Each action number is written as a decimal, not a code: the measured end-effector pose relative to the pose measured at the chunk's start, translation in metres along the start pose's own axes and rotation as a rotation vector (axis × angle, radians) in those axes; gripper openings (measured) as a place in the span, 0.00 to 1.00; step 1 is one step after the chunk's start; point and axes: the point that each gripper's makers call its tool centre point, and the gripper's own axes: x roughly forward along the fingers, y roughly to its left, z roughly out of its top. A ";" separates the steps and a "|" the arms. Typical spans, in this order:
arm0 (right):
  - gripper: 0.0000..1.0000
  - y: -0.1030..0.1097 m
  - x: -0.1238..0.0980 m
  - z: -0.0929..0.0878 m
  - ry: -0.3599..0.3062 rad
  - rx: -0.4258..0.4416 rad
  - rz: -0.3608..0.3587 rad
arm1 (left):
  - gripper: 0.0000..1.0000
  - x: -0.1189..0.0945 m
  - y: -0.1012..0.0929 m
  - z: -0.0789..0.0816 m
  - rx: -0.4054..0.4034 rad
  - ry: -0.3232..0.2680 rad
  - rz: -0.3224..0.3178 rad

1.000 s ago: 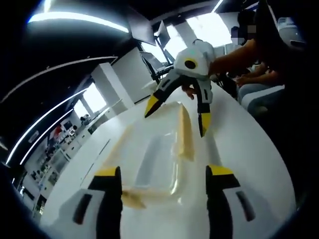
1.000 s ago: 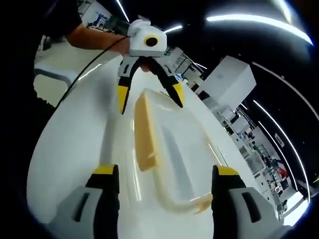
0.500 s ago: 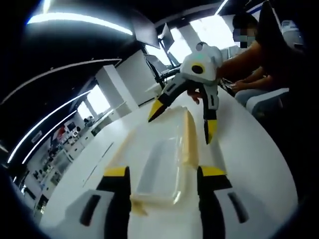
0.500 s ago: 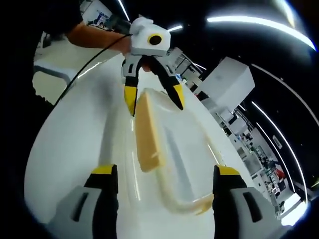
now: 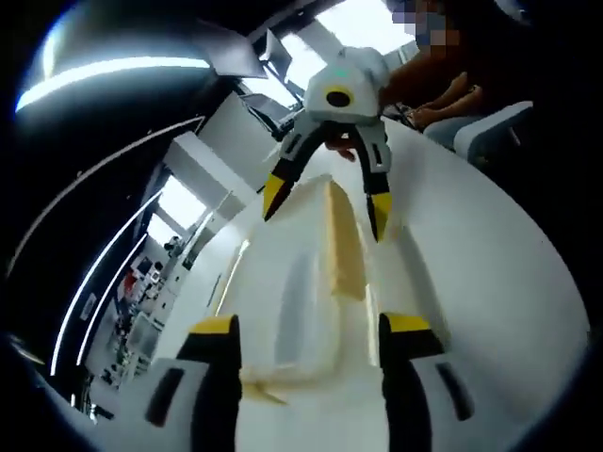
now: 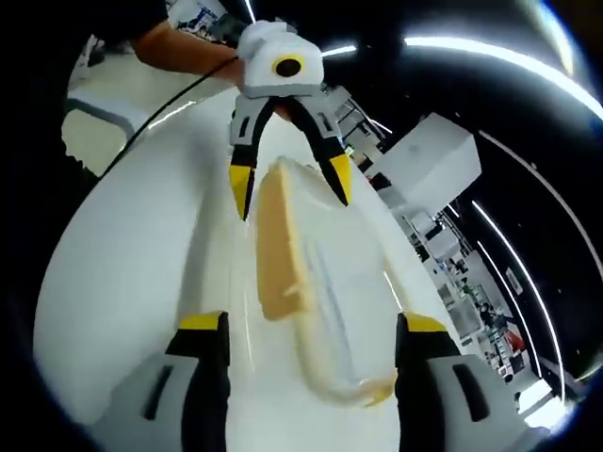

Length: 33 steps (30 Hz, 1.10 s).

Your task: Snap each plastic latch of the storage box into its locked position after aligning the lid with the box until every specified latch is closed and the lid sits flush.

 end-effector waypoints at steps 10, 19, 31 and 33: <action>0.69 -0.015 -0.016 -0.011 0.010 0.158 -0.128 | 0.67 0.005 -0.003 -0.005 0.050 0.052 -0.027; 0.70 -0.015 -0.022 -0.027 -0.011 0.349 -0.172 | 0.71 0.007 -0.004 -0.003 0.073 0.077 -0.032; 0.68 -0.011 -0.016 -0.025 0.006 0.397 -0.186 | 0.70 0.006 -0.011 0.003 0.077 0.096 -0.029; 0.68 -0.010 -0.016 -0.025 0.011 0.402 -0.190 | 0.69 0.006 -0.012 0.004 0.083 0.093 -0.025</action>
